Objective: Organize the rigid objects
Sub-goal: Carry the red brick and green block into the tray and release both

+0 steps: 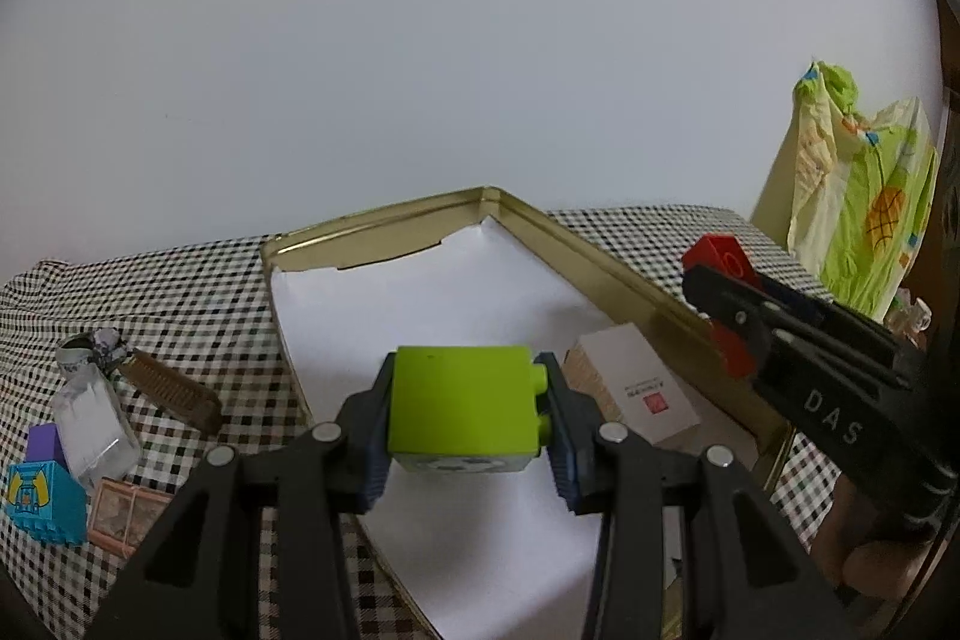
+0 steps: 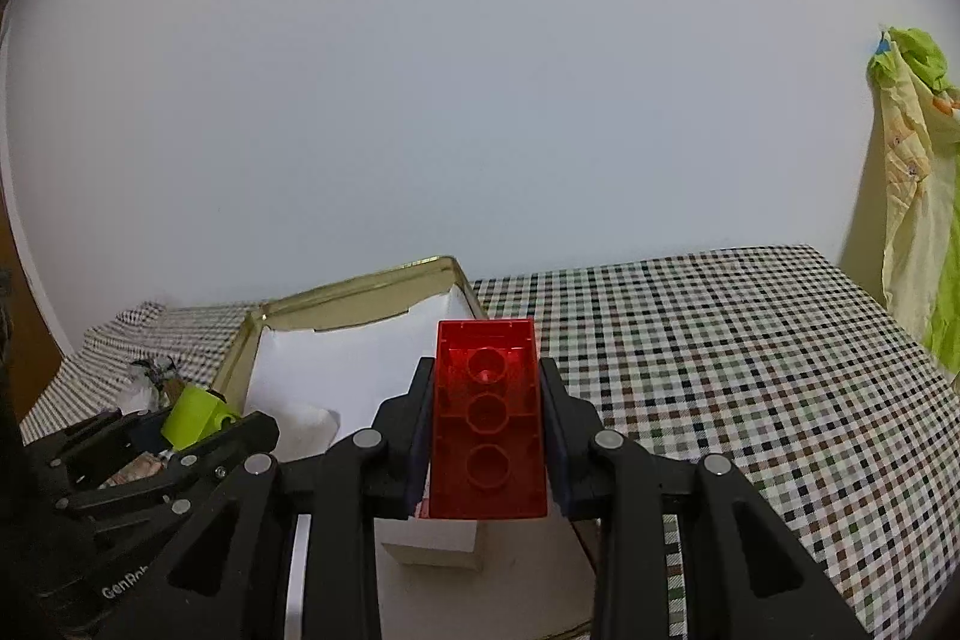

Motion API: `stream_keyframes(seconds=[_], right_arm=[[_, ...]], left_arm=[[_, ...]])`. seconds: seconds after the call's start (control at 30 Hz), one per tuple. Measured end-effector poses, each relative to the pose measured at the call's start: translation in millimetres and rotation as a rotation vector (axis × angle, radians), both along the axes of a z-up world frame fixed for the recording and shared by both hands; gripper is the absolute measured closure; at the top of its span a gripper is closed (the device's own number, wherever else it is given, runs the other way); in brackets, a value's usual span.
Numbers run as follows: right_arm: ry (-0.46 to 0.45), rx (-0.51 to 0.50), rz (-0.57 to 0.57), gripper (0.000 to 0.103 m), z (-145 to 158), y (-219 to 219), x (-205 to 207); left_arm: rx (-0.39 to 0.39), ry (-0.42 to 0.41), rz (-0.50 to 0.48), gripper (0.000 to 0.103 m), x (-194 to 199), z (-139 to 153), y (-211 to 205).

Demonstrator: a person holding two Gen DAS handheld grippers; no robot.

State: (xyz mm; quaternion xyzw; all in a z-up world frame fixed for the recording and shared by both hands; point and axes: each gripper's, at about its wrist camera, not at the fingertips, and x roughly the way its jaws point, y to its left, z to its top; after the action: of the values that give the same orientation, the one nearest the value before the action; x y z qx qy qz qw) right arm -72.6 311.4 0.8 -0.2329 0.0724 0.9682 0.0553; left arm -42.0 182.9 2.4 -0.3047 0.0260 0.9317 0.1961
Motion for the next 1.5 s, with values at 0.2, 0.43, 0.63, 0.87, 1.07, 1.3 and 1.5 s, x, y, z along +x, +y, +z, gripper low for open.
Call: stream_keyframes(seconds=[0.2,0.43,0.63,0.87,1.07,1.3,1.5], right_arm=[[-0.032,0.005,0.018,0.069,-10.1,-6.8,-4.9],[-0.061,0.044,0.044,0.069,-15.3,-21.2,-10.2],[-0.064,0.025,0.056,0.069,-16.1,-20.8,-9.5],[-0.082,-0.017,0.102,0.069,-18.0,-22.4,-12.7],[-0.068,-0.087,0.115,0.045,-19.9,-17.8,-9.2],[0.051,-0.092,0.011,0.024,-10.9,-8.6,8.8],[0.060,-0.127,-0.029,0.024,-9.5,1.1,11.3]], left_arm=[[-0.031,0.002,0.011,0.061,-3.5,-4.4,2.1],[-0.062,-0.016,0.019,0.061,-5.0,-9.9,4.1],[-0.081,-0.022,0.023,0.061,-6.2,-12.9,6.3],[-0.090,-0.029,0.024,0.061,-8.0,-15.7,6.0],[-0.098,-0.031,0.036,0.060,-9.3,-18.4,3.8],[-0.090,0.086,0.077,0.001,6.5,-5.0,-2.9],[-0.122,0.110,0.084,0.001,11.6,-3.9,-5.0]])
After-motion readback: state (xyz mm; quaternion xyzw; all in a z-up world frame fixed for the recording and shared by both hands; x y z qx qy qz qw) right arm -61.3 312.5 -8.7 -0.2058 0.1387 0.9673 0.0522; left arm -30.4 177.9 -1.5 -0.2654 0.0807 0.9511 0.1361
